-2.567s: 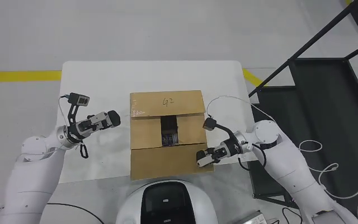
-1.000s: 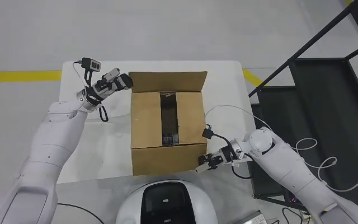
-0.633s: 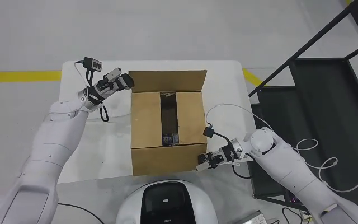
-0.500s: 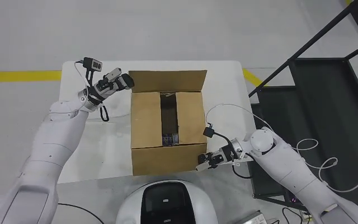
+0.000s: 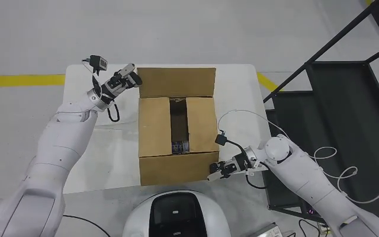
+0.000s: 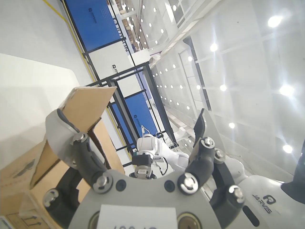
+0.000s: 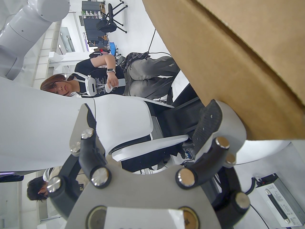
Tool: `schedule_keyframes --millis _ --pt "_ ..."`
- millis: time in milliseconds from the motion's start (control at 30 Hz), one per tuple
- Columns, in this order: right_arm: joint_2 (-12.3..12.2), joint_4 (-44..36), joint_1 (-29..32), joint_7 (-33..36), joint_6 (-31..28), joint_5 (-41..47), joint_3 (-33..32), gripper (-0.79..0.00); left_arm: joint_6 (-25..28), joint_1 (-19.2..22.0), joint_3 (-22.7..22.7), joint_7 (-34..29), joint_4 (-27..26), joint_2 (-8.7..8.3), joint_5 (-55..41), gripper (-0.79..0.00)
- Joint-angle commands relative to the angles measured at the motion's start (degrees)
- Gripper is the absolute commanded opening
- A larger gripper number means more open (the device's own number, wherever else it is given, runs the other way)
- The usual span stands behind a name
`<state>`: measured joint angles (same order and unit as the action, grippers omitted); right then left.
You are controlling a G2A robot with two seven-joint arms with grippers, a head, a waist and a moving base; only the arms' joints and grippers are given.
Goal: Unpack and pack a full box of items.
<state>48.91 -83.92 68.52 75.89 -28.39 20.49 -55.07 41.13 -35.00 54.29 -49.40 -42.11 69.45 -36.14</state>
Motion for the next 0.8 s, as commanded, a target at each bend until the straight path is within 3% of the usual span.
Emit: schedule_keyframes --millis 0,300,467,767 --pt "0.00 0.00 0.00 0.00 0.00 0.00 0.00 0.000 -0.09 1.36 -0.93 1.26 2.62 0.85 0.12 0.000" --pt "0.00 0.00 0.00 0.00 0.00 0.00 0.00 0.000 0.49 5.85 -5.77 1.10 13.14 5.09 2.51 0.000" --pt "0.00 0.00 0.00 0.00 0.00 0.00 0.00 0.000 1.65 7.66 -7.57 5.91 18.46 6.96 6.49 0.000" --pt "0.00 0.00 0.00 0.00 0.00 0.00 0.00 0.000 2.08 9.35 -9.43 8.78 24.40 8.84 12.67 0.000"
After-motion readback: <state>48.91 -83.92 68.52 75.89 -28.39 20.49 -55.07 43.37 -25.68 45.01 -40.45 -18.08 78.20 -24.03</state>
